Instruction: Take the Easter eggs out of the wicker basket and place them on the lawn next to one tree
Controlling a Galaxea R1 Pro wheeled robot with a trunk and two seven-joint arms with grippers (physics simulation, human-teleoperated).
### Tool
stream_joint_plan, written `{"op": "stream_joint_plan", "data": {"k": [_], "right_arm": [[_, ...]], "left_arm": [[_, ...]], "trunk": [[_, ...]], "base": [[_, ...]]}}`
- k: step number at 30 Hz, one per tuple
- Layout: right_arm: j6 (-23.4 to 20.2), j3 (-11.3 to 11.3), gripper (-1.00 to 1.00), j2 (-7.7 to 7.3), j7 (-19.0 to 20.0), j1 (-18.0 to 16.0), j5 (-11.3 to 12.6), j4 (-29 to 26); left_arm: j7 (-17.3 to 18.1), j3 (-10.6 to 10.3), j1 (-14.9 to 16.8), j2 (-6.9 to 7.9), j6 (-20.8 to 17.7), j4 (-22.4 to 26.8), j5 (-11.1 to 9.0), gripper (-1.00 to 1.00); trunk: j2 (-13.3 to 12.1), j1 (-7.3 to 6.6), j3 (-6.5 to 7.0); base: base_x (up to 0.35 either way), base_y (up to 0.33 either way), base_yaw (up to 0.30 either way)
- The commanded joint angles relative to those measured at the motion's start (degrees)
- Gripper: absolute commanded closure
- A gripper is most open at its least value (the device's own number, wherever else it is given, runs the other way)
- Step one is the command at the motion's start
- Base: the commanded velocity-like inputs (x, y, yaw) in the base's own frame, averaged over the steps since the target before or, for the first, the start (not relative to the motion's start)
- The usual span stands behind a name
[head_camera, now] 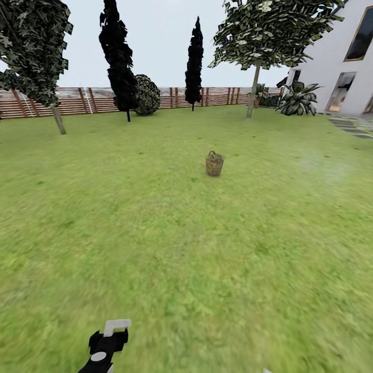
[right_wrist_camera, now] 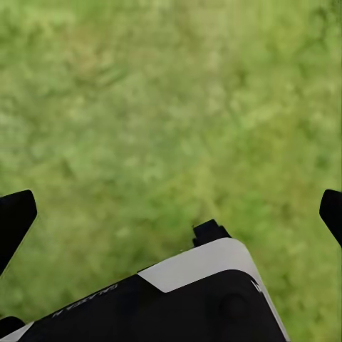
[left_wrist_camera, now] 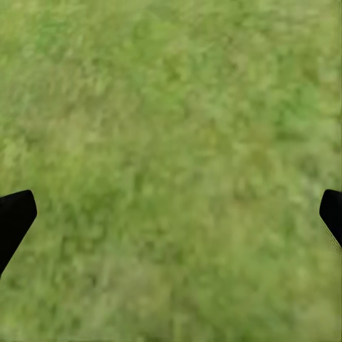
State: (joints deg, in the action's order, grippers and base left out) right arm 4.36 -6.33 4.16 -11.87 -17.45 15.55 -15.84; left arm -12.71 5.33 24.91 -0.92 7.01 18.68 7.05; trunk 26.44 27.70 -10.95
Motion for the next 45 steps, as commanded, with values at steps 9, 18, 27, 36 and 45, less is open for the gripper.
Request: {"op": "stream_joint_plan", "data": {"k": [9, 18, 27, 36, 45], "right_arm": [[0.3, -0.18, -1.0, 0.06, 0.01, -0.04, 0.48, 0.02], [0.29, -0.17, -1.0, 0.06, 0.01, -0.04, 0.57, 0.02], [0.22, -0.17, -1.0, 0.06, 0.01, -0.04, 0.63, 0.02], [0.21, -0.17, -1.0, 0.05, 0.01, -0.04, 0.63, 0.02], [0.16, -0.21, -1.0, 0.03, 0.01, -0.04, 0.63, 0.02]], "left_arm": [[-0.03, 0.47, 0.05, -0.04, 0.2, -0.05, 0.6, -1.0], [-0.03, 0.47, 0.05, -0.04, 0.2, -0.05, 0.6, -1.0], [-0.03, 0.47, 0.05, -0.04, 0.2, -0.05, 0.6, -1.0], [-0.03, 0.47, 0.05, -0.04, 0.2, -0.05, 0.6, -1.0], [-0.03, 0.47, 0.05, -0.04, 0.2, -0.05, 0.6, -1.0]], "trunk": [[0.09, 0.06, -0.1], [0.09, 0.06, -0.1], [0.09, 0.06, -0.1], [0.09, 0.06, -0.03], [0.09, 0.06, -0.02]], "base": [[0.33, 0.0, 0.0], [0.33, 0.0, 0.0], [0.33, 0.0, 0.0], [0.33, 0.0, -0.021], [0.33, 0.0, -0.003]]}}
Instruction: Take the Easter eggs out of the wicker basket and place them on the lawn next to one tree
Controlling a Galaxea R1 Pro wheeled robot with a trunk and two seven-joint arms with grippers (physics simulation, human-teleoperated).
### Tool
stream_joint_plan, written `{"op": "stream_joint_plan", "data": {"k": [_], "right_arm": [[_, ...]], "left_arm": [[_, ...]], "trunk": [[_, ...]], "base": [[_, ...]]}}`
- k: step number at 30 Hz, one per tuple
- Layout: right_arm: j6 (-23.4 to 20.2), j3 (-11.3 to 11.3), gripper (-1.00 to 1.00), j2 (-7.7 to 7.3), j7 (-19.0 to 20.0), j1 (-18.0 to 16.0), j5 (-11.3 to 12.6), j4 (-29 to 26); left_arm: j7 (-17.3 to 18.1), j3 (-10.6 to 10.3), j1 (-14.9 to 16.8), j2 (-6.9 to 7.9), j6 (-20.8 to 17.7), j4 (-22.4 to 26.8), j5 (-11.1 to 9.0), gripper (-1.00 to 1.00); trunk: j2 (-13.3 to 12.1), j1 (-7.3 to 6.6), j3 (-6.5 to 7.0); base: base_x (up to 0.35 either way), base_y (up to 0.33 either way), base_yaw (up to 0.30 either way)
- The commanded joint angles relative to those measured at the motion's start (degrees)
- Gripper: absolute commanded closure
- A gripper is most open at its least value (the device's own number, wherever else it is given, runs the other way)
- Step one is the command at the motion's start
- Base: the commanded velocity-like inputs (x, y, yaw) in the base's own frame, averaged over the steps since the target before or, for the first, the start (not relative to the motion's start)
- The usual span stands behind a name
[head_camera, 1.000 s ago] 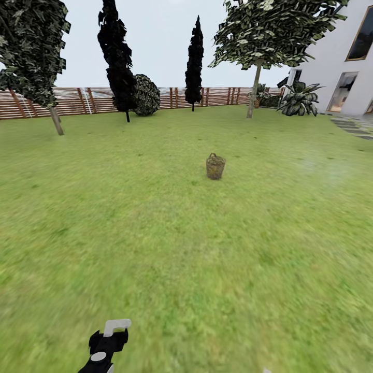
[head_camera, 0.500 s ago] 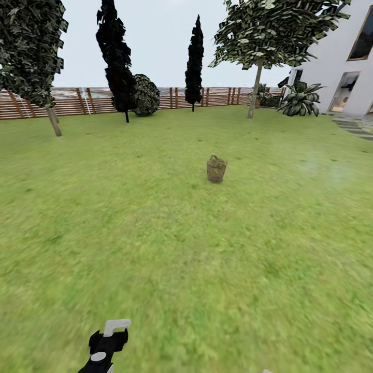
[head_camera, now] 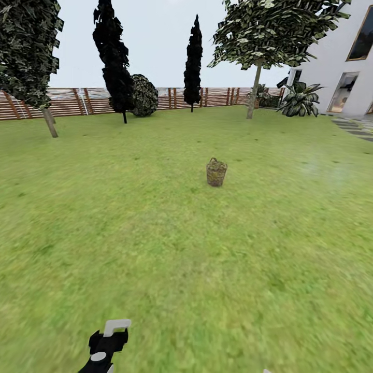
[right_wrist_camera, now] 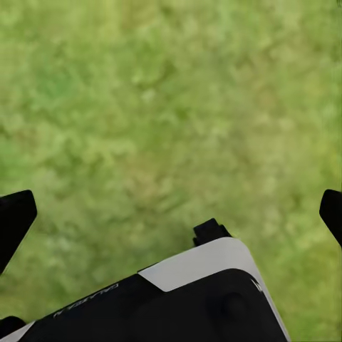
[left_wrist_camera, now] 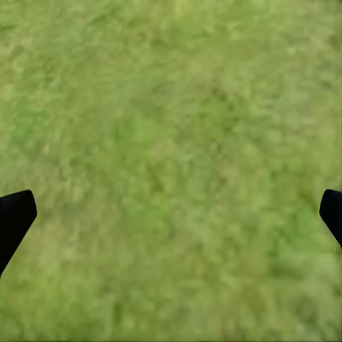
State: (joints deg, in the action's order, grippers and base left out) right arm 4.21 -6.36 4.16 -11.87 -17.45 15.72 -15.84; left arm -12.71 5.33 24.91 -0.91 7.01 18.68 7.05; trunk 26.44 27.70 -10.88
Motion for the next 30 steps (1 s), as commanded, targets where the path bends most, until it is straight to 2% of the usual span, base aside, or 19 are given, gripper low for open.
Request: {"op": "stream_joint_plan", "data": {"k": [1, 30], "right_arm": [[0.31, -0.19, -1.0, 0.04, 0.01, -0.04, 0.45, 0.02], [0.41, -0.14, -1.0, 0.06, 0.01, -0.04, 0.14, 0.02]], "left_arm": [[-0.03, 0.47, 0.05, -0.06, 0.2, -0.05, 0.6, -1.0], [-0.03, 0.47, 0.05, -0.06, 0.2, -0.05, 0.6, -1.0]], "trunk": [[0.09, 0.06, -0.1], [0.09, 0.06, -0.1]], "base": [[0.33, 0.0, 0.0], [0.33, 0.0, 0.0]]}}
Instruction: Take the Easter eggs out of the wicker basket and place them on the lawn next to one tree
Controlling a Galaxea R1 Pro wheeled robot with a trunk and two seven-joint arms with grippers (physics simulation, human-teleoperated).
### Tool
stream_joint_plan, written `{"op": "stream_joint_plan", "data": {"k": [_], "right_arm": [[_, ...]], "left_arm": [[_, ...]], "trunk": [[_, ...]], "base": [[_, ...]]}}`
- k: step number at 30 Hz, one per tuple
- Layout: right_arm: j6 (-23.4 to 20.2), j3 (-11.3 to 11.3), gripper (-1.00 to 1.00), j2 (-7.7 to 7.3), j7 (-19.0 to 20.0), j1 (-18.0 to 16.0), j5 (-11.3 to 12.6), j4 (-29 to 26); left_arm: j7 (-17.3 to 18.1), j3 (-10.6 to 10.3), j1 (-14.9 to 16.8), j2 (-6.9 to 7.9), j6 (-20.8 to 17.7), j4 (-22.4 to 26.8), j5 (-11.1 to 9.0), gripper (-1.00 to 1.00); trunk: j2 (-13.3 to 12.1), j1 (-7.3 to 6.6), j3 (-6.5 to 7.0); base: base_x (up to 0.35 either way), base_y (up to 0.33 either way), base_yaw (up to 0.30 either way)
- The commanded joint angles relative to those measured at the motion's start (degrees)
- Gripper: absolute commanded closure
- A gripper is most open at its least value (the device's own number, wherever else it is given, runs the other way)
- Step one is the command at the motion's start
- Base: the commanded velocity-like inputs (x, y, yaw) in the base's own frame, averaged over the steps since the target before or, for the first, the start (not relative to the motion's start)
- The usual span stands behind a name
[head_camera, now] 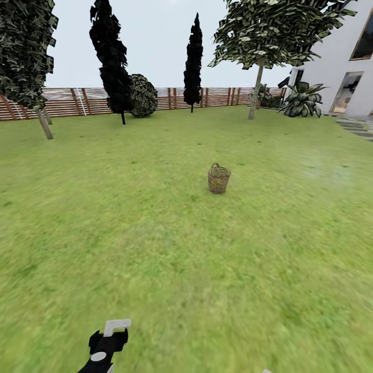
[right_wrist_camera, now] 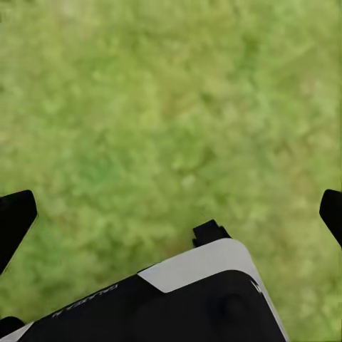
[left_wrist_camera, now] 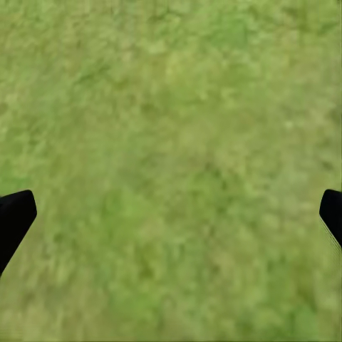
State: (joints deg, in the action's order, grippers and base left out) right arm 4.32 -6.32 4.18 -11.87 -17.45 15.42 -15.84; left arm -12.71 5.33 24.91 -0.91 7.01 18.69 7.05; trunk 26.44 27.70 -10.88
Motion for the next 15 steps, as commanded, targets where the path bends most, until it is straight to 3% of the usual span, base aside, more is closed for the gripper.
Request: {"op": "stream_joint_plan", "data": {"k": [1, 15], "right_arm": [[0.31, -0.18, -1.0, 0.04, 0.01, -0.04, 0.43, 0.02], [0.34, -0.18, -1.0, 0.04, 0.01, -0.04, 0.49, 0.02]], "left_arm": [[-0.03, 0.47, 0.05, -0.06, 0.2, -0.05, 0.6, -1.0], [-0.03, 0.47, 0.05, -0.06, 0.2, -0.05, 0.6, -1.0]], "trunk": [[0.09, 0.06, -0.1], [0.09, 0.06, -0.1]], "base": [[0.33, 0.0, 0.0], [0.33, 0.0, 0.0]]}}
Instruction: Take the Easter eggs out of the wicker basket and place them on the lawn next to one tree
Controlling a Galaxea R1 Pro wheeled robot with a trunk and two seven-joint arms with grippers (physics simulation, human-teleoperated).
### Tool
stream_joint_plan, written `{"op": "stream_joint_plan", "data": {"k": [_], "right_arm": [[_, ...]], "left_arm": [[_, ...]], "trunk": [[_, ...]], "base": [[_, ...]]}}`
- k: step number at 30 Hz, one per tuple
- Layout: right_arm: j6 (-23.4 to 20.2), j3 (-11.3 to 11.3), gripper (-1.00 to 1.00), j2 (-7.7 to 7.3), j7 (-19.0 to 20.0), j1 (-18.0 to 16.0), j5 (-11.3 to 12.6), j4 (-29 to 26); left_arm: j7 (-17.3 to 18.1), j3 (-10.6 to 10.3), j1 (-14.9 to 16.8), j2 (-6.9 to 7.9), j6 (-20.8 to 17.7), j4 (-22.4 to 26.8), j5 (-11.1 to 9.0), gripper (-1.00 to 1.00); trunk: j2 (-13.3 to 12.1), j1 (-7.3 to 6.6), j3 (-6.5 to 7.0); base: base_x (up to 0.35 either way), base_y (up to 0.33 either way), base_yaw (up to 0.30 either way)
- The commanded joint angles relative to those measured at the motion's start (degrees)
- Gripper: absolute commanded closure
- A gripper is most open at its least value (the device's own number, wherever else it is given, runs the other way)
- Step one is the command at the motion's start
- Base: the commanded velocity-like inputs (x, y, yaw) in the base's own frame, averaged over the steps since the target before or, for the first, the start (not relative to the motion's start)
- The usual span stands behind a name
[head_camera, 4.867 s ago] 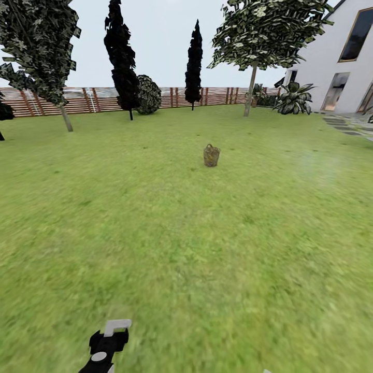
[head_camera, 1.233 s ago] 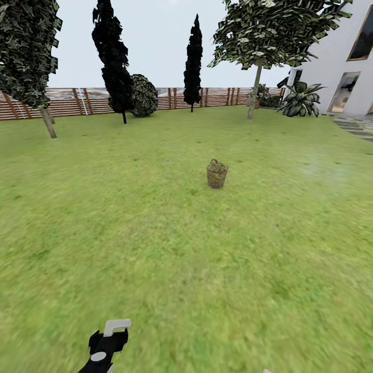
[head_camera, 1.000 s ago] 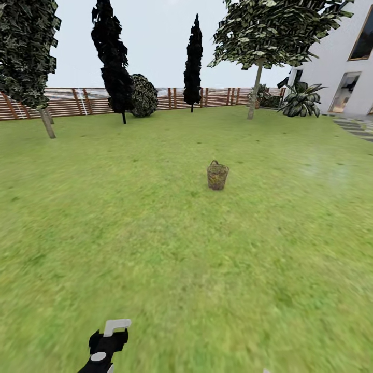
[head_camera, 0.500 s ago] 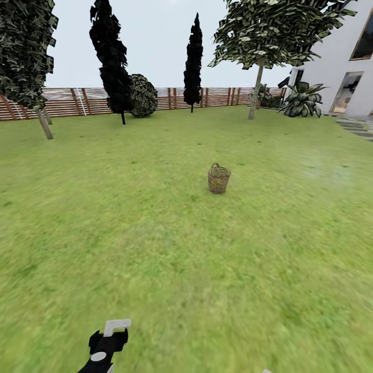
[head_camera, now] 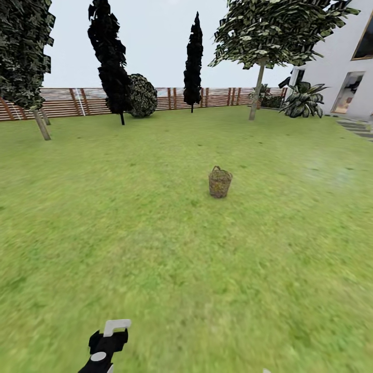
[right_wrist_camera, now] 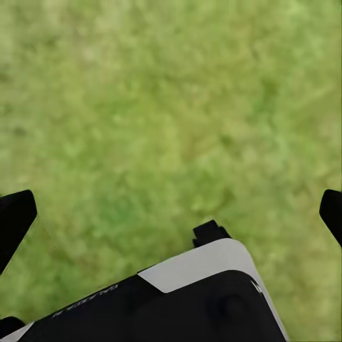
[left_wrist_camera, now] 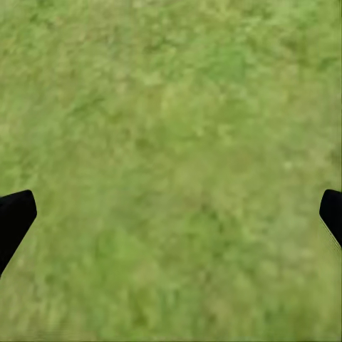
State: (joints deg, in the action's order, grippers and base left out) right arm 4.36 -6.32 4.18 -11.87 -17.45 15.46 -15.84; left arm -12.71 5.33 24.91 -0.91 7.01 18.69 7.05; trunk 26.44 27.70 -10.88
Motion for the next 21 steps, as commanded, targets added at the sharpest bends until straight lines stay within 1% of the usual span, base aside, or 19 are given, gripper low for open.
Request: {"op": "stream_joint_plan", "data": {"k": [1, 10, 14, 21], "right_arm": [[0.3, -0.18, -1.0, 0.04, 0.01, -0.04, 0.48, 0.02], [0.22, -0.18, -1.0, 0.04, 0.01, -0.04, 0.6, 0.02], [0.22, -0.18, -1.0, 0.04, 0.01, -0.04, 0.62, 0.02], [0.21, -0.18, -1.0, 0.04, 0.01, -0.04, 0.63, 0.02]], "left_arm": [[-0.03, 0.47, 0.05, -0.06, 0.2, -0.05, 0.6, -1.0], [-0.03, 0.52, 0.05, -0.06, 0.2, -0.05, 0.6, -1.0], [-0.03, 0.55, 0.05, -0.03, 0.2, -0.05, 0.6, -1.0], [-0.03, 0.56, 0.05, 0.02, 0.18, -0.05, 0.56, -1.0]], "trunk": [[0.09, 0.06, -0.1], [0.09, 0.06, -0.08], [0.09, 0.06, 0.04], [0.09, 0.06, 0.33]], "base": [[0.33, 0.0, 0.0], [0.33, 0.0, -0.014], [0.33, 0.032, -0.166], [0.317, 0.111, -0.222]]}}
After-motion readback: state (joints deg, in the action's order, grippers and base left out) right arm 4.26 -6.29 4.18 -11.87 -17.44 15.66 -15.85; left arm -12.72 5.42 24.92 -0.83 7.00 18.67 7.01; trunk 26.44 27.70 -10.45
